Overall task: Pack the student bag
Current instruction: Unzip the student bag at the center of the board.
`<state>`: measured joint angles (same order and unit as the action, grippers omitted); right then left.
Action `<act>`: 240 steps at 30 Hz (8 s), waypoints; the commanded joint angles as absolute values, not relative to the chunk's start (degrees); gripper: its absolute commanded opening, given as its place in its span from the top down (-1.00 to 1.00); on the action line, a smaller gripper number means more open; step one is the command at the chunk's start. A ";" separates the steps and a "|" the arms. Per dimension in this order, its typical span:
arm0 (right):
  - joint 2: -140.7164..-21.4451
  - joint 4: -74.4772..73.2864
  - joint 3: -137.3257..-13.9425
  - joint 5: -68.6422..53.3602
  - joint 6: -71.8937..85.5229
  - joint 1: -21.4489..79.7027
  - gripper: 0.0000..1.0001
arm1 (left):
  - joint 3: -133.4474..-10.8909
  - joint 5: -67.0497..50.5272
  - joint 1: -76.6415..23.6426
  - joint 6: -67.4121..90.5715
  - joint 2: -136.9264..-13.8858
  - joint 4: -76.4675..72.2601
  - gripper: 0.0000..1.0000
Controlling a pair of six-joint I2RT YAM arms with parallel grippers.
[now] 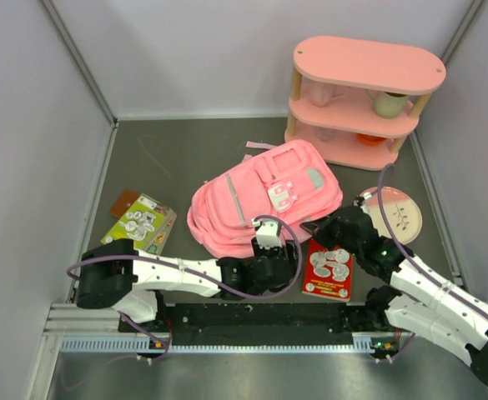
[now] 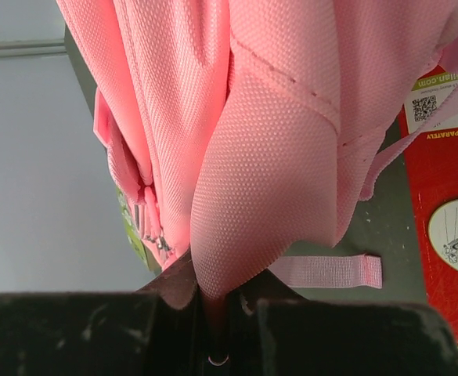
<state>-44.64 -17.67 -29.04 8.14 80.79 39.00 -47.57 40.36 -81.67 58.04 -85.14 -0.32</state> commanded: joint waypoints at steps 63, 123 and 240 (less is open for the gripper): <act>-46.40 -13.80 -31.38 5.10 66.55 30.08 1.00 | -38.17 54.24 -79.10 63.90 -72.18 8.71 1.00; -58.36 3.78 -25.84 -11.62 69.79 38.06 0.59 | -41.40 32.70 -79.37 44.03 -74.18 -9.58 1.00; -50.53 5.53 -22.67 -16.36 76.54 43.06 -0.57 | -31.38 28.48 -73.39 43.60 -59.24 6.60 1.00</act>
